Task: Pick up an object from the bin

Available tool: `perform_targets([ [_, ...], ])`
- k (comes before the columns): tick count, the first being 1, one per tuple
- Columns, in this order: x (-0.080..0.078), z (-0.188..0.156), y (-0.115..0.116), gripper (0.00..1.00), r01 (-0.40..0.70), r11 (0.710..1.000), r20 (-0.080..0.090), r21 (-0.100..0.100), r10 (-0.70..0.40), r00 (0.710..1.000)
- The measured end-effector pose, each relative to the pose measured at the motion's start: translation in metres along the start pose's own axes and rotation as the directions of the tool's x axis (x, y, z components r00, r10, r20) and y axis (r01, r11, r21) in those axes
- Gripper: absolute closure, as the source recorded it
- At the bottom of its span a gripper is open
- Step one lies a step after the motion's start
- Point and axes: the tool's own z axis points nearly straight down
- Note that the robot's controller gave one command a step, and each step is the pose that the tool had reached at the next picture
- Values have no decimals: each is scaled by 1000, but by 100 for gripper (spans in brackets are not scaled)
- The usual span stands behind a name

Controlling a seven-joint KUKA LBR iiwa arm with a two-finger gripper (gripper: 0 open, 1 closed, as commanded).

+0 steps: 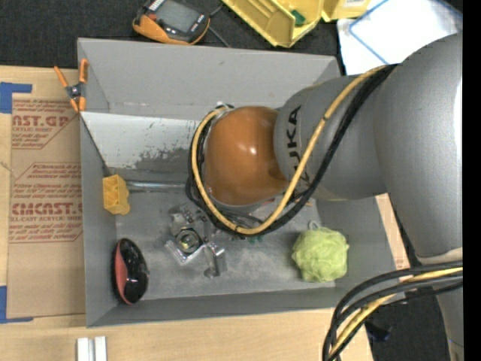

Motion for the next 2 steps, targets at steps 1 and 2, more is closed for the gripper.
perform_targets([
  [1, -4, 47, -4, 0, 156, 988, 14, 7, -156, 988],
  [2, -4, 45, -15, 100, 186, 983, 10, 1, -186, 983],
])
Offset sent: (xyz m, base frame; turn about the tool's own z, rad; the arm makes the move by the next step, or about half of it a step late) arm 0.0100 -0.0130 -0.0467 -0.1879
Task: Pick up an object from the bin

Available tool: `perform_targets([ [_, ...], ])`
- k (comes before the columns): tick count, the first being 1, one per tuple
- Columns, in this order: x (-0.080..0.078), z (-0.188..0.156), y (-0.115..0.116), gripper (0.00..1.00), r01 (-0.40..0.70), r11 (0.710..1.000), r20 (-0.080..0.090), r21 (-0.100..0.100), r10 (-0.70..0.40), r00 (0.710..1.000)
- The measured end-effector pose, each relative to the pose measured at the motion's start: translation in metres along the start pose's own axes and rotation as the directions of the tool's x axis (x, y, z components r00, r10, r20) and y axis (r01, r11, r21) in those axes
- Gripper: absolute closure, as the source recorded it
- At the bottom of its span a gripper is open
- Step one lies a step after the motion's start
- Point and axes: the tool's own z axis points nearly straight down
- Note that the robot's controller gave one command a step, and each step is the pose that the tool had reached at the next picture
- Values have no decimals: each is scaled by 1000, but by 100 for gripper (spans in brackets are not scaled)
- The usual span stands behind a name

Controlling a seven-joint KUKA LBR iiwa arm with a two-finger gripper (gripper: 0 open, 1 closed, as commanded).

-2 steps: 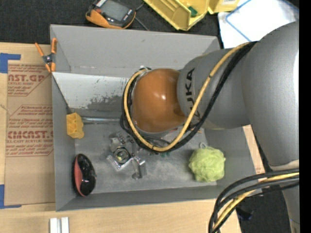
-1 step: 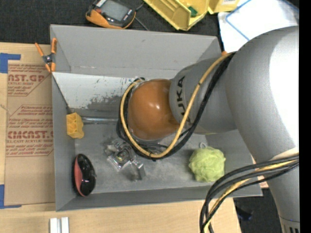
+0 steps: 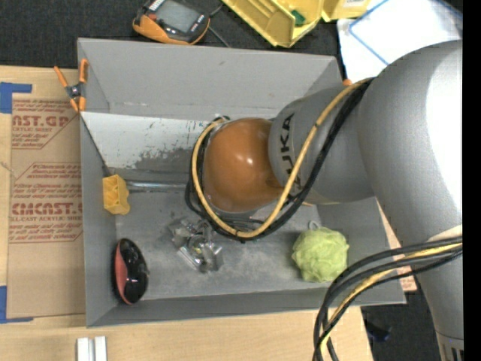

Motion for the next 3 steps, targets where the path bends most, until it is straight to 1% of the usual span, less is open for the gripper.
perform_targets([
  [1, 0, 0, 0, 100, 0, 1000, 0, 0, 0, 1000],
  [2, 1, -6, 1, 100, 0, 1000, -4, -1, 0, 1000],
  [3, 2, -34, 2, 100, 0, 1000, -8, -4, 0, 1000],
])
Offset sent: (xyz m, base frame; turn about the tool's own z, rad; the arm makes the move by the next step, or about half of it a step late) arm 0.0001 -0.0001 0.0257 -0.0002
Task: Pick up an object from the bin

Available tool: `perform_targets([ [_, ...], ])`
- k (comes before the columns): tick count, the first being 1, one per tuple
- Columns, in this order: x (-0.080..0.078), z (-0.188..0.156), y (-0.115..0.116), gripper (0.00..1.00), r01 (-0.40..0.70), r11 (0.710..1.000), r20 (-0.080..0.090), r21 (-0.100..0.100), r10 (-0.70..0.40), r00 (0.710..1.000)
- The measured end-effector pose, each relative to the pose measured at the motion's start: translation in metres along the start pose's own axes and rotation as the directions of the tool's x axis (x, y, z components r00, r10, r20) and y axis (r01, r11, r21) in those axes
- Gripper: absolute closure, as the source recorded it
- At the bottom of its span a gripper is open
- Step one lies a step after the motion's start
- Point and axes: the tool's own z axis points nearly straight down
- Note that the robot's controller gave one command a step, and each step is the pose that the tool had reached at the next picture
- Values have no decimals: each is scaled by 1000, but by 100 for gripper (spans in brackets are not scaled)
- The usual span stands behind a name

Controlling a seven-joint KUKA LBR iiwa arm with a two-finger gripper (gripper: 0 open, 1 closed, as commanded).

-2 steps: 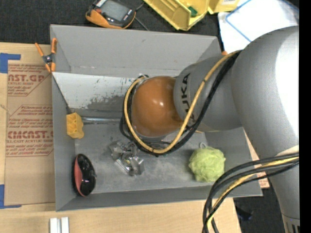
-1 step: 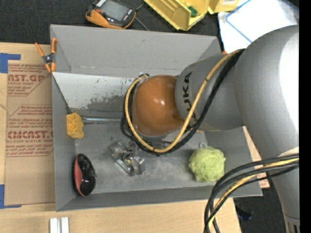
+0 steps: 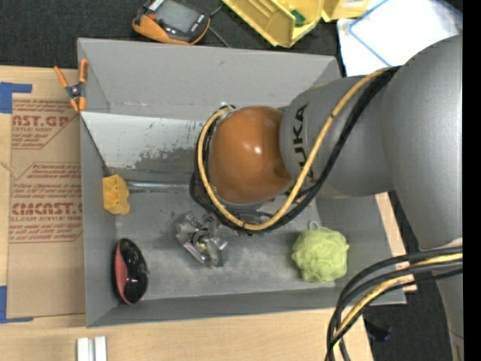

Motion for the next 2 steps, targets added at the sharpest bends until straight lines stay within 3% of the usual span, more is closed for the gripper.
perform_targets([
  [2, -1, -57, 1, 100, -1, 1000, 1, 0, 1, 1000],
])
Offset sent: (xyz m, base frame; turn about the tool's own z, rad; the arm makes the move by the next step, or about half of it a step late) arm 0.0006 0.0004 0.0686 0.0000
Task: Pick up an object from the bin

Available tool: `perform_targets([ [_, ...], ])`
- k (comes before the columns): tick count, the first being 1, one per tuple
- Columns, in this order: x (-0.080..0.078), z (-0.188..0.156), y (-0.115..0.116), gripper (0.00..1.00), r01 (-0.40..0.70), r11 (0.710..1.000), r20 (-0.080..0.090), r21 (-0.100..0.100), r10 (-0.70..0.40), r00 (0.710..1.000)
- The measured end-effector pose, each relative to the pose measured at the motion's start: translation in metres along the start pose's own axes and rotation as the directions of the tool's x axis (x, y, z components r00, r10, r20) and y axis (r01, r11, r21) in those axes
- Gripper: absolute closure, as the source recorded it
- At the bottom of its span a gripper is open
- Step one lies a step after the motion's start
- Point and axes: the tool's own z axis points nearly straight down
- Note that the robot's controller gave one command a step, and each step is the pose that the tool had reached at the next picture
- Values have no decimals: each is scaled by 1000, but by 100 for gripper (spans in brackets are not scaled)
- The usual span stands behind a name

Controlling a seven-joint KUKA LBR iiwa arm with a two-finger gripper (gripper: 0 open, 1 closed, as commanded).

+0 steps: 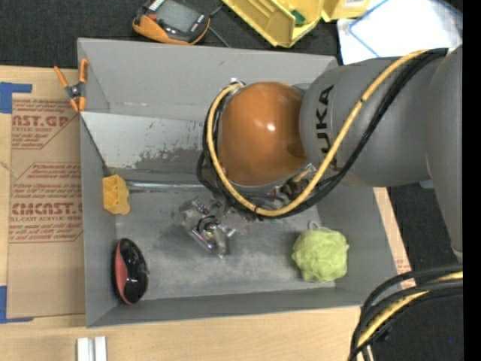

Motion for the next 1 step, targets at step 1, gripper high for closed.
perform_targets([
  [1, -1, -14, 0, 100, -1, 1000, 3, 1, 1, 1000],
])
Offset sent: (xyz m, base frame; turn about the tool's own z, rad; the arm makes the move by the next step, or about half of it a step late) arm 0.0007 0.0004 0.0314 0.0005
